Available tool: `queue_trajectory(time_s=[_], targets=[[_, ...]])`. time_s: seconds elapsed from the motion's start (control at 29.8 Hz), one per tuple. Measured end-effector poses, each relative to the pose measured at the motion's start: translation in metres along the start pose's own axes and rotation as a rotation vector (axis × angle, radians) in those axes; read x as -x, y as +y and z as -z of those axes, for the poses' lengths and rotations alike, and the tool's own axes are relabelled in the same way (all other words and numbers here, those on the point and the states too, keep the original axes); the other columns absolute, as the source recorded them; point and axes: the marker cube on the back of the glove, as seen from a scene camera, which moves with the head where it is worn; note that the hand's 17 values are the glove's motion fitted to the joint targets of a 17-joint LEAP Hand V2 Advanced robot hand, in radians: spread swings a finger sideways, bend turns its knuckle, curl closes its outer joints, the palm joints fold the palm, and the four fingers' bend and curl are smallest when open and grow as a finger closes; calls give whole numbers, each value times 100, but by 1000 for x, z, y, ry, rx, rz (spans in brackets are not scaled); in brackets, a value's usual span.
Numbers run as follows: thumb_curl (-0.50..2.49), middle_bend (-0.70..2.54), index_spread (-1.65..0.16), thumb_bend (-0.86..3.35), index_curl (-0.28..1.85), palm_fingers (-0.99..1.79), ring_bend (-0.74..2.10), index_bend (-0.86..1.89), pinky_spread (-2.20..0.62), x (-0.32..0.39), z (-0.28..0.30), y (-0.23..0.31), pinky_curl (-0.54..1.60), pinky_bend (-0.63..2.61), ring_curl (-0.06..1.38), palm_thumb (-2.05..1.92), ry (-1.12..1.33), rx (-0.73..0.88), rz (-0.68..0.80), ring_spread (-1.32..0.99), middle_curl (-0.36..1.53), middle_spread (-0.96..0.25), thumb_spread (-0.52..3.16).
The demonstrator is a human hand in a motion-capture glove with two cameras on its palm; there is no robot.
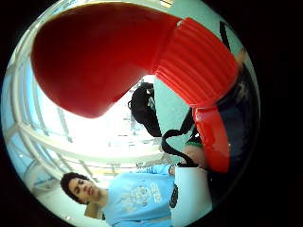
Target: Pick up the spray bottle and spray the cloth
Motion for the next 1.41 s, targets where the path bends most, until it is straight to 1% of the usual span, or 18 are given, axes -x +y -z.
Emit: queue_trajectory(time_s=[1.41], targets=[[69,40,-20,-3,41,121,62,15,8,5,-16,1,37,32,39,93,-3,61,-23,-1,48,-6,66]])
